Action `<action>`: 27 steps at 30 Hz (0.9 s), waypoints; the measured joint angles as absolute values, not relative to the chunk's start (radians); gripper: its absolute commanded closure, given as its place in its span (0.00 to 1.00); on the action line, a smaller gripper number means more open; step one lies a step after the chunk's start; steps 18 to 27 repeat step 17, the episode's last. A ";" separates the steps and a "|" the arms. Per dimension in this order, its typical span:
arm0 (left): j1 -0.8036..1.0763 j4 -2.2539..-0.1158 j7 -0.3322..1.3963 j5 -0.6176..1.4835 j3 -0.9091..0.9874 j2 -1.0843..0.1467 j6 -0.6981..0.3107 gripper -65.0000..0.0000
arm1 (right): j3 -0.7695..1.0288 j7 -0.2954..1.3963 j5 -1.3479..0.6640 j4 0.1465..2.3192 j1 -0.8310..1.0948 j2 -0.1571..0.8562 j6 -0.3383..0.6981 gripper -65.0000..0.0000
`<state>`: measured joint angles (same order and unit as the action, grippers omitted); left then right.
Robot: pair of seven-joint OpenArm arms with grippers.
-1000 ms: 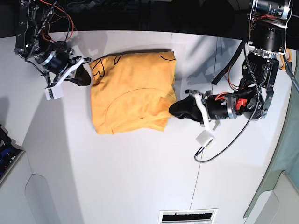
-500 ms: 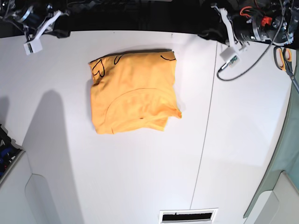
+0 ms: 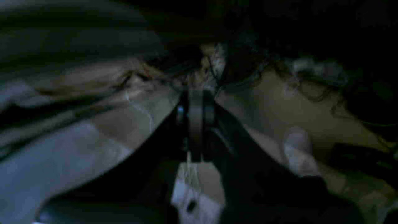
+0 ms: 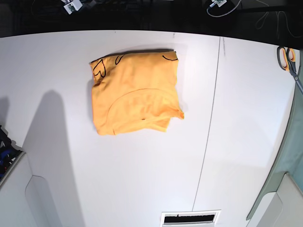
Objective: Layout the t-shirt on the table in an organized manner, then fold the t-shirt properly
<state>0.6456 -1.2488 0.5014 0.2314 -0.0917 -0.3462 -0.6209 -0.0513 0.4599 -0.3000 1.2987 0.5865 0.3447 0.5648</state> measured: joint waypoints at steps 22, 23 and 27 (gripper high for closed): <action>0.139 -0.496 0.377 0.222 -0.596 -0.216 -0.396 0.93 | -0.196 0.448 -0.134 0.787 0.246 0.299 0.520 1.00; 0.139 -0.496 0.377 0.222 -0.596 -0.216 -0.396 0.93 | -0.196 0.448 -0.134 0.787 0.246 0.299 0.520 1.00; 0.139 -0.496 0.377 0.222 -0.596 -0.216 -0.396 0.93 | -0.196 0.448 -0.134 0.787 0.246 0.299 0.520 1.00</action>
